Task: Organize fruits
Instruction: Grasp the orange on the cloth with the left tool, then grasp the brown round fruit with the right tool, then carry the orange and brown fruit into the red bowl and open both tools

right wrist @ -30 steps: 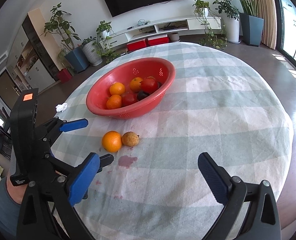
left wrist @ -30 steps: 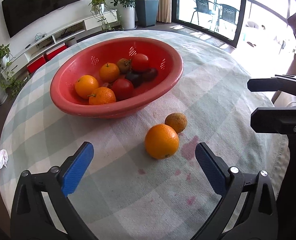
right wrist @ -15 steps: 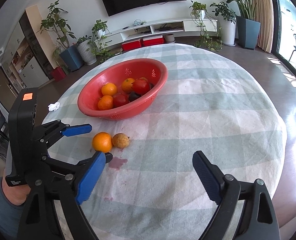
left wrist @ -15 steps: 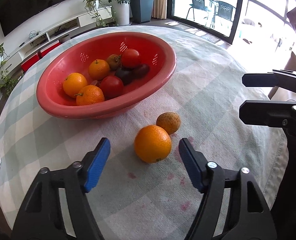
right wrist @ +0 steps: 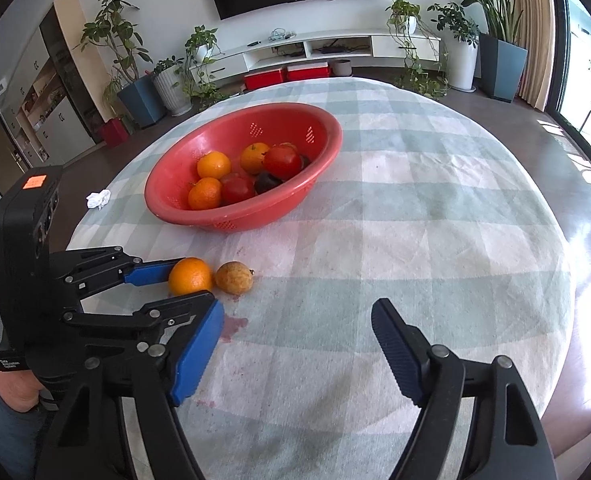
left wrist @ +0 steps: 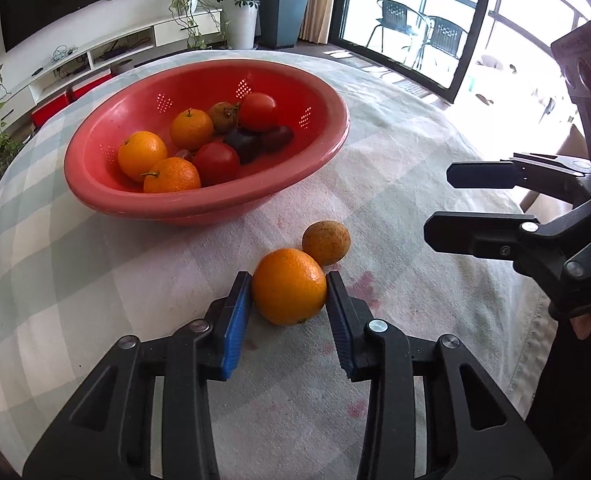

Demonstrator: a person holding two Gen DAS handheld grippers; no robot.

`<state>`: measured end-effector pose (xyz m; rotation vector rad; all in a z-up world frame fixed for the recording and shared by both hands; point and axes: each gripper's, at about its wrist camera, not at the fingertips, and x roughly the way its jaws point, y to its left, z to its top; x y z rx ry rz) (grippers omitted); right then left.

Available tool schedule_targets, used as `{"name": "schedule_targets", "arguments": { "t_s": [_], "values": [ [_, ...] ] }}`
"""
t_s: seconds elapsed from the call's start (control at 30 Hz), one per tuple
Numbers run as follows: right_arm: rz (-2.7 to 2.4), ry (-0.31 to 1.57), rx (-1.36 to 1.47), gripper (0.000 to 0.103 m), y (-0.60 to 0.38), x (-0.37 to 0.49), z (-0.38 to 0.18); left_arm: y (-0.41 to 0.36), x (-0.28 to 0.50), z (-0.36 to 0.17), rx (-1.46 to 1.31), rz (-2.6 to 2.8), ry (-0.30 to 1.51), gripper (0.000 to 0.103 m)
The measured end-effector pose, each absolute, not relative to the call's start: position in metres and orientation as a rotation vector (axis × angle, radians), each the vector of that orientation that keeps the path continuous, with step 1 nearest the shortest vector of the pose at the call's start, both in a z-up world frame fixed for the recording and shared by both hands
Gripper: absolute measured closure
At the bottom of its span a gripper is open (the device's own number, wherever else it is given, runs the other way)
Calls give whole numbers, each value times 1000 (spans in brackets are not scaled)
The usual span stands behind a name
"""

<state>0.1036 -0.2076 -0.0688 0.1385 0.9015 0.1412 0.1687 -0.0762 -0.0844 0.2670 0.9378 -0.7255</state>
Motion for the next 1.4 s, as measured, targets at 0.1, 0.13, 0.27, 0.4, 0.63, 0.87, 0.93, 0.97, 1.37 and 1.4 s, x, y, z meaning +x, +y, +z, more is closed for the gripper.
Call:
{"name": "schedule_targets", "arguments": {
  "t_s": [0.1, 0.13, 0.27, 0.4, 0.63, 0.87, 0.93, 0.97, 1.37, 1.4],
  "values": [
    [157, 915, 115, 26, -200, 110, -75, -68, 168, -82, 244, -702, 938, 68],
    [161, 920, 107, 27, -197, 113, -77, -64, 167, -81, 233, -694, 937, 68],
    [178, 934, 76, 29, -184, 123, -84, -52, 165, -77, 207, -663, 924, 68],
    [187, 960, 56, 33, -174, 133, -91, -47, 162, -78, 206, -653, 925, 68],
    [204, 968, 4, 37, -158, 144, -99, -38, 160, -76, 174, -652, 915, 68],
    [196, 952, -60, 52, -152, 146, -99, -34, 161, -76, 148, -648, 914, 68],
    [203, 948, -80, 57, -151, 144, -98, -33, 161, -76, 142, -645, 914, 68],
    [206, 946, -89, 60, -150, 143, -98, -32, 161, -77, 141, -643, 915, 68],
    [222, 932, -77, 72, -154, 125, -88, -27, 162, -74, 120, -632, 905, 68],
    [225, 930, -60, 72, -157, 122, -85, -26, 162, -73, 116, -631, 903, 68]
  ]
}}
